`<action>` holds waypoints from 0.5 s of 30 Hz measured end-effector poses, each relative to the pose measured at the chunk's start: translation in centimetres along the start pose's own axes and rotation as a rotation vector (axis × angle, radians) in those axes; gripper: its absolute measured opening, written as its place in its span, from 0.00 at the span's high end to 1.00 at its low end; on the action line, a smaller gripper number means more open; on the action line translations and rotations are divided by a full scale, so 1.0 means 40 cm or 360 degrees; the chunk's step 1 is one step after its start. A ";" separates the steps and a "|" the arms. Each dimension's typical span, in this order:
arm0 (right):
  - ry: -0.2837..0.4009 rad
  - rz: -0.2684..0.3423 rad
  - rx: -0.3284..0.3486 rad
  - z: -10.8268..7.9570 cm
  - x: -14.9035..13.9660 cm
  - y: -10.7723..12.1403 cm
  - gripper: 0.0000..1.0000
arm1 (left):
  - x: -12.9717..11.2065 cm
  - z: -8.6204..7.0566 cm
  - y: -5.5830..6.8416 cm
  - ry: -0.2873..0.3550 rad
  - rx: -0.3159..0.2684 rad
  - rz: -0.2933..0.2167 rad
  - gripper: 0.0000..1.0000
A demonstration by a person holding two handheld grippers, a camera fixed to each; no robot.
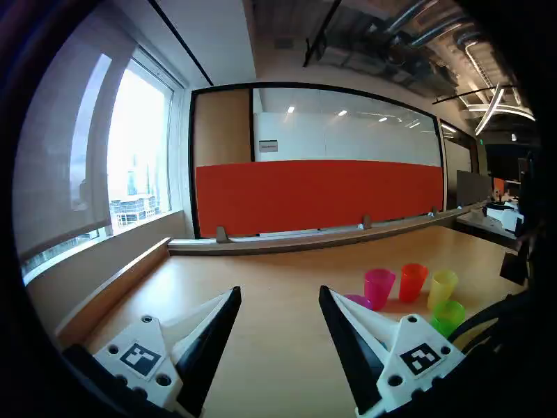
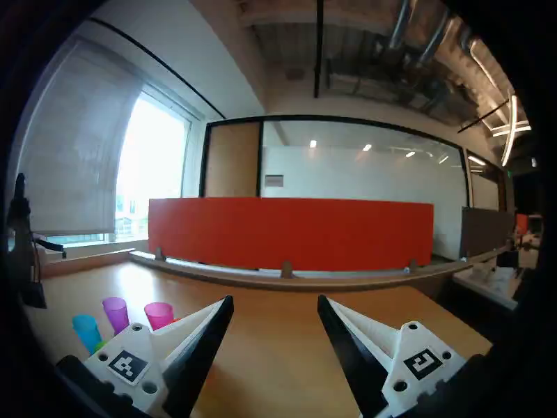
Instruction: Pour water
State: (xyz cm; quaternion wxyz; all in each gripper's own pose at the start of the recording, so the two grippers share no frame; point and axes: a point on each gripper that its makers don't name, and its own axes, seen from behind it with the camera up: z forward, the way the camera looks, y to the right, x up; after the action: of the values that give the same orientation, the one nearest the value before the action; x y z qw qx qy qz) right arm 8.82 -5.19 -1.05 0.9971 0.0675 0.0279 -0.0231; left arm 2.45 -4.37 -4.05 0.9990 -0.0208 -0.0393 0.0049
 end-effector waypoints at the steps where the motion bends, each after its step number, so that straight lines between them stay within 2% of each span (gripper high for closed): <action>1: 0.0015 -0.0004 -0.0021 0.001 0.005 0.007 0.07 | 0.001 0.000 0.001 0.0009 0.0005 -0.0006 0.18; 8: 0.0063 0.0009 -0.0104 -0.001 0.006 0.034 0.07 | 0.008 0.004 0.014 0.0049 0.0016 -0.0036 0.18; 15: 0.0059 0.0046 -0.0155 -0.007 -0.017 0.059 0.07 | -0.005 0.012 0.036 0.0061 0.0000 -0.0065 0.18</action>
State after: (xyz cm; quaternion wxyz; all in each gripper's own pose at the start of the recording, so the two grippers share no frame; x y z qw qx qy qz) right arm 8.24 -2.77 -0.98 0.9987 0.0197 0.0463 -0.0060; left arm 2.22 -2.89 -3.64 0.9995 -0.0201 -0.0205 -0.0160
